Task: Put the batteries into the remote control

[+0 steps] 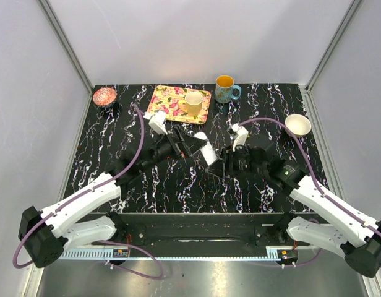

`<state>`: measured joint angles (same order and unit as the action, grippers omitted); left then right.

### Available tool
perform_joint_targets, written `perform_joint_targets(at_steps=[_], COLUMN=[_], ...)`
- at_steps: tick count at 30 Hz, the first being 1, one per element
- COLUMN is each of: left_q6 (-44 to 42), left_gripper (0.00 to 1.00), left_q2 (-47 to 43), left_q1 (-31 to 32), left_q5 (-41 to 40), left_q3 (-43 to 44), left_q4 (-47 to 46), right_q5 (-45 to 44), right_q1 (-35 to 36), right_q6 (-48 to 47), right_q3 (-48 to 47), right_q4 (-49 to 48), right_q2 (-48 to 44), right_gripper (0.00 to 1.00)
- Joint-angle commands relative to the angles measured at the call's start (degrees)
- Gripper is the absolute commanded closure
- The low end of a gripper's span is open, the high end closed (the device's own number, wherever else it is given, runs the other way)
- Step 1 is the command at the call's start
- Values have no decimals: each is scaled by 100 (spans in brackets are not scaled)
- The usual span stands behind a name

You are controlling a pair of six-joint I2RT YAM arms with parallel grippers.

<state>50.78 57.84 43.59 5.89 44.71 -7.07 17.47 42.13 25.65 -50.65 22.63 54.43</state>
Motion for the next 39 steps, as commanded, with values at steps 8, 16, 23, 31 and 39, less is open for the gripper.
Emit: perform_joint_targets(at_steps=[8, 16, 23, 31, 39], left_q6=[-51, 63, 37, -16, -95], left_gripper=[10, 23, 33, 41, 52], left_q2=[798, 957, 1141, 1326, 1440], left_q1=[325, 431, 510, 545, 562], left_q5=[-580, -730, -738, -809, -853], left_q3=[671, 697, 855, 1031, 1172], left_q4=[206, 250, 171, 136, 145], right_q5=[-1044, -1264, -1264, -1264, -1273], right_q1=[498, 551, 577, 621, 656], right_q6=[1, 81, 142, 186, 204], right_q3=[-278, -199, -182, -138, -129], right_q4=[-171, -242, -294, -286, -295], right_q2=[85, 41, 41, 23, 32], right_gripper=[100, 100, 100, 100, 100])
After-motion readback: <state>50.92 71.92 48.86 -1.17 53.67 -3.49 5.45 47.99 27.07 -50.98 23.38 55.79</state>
